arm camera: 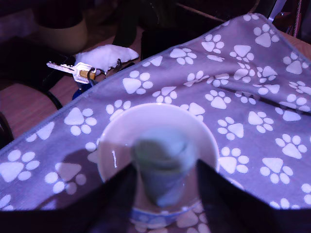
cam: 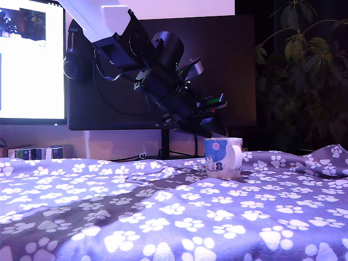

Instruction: Pick up the coffee capsules on the table and drop them inside the coffee cup

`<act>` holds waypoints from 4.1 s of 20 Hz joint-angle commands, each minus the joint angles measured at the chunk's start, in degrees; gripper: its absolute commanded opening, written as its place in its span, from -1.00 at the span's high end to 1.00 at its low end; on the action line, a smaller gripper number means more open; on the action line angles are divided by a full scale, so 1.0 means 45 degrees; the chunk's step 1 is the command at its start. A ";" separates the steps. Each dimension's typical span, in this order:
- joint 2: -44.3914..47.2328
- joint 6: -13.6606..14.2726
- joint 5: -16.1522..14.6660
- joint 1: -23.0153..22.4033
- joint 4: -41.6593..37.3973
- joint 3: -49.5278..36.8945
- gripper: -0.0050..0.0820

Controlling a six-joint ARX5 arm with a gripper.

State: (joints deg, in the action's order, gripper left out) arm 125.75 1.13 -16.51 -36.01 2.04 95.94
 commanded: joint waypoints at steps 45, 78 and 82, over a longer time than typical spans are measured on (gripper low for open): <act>-0.7650 0.1083 -0.1137 0.3434 -0.0563 -0.8602 0.93; -0.9199 0.1083 -0.3177 0.2404 -0.5576 -1.4110 0.93; -0.9199 0.0991 -0.2565 0.1219 -0.6203 -1.4372 0.93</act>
State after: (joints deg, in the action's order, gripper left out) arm 85.08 5.54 -28.21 -30.04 -25.32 32.16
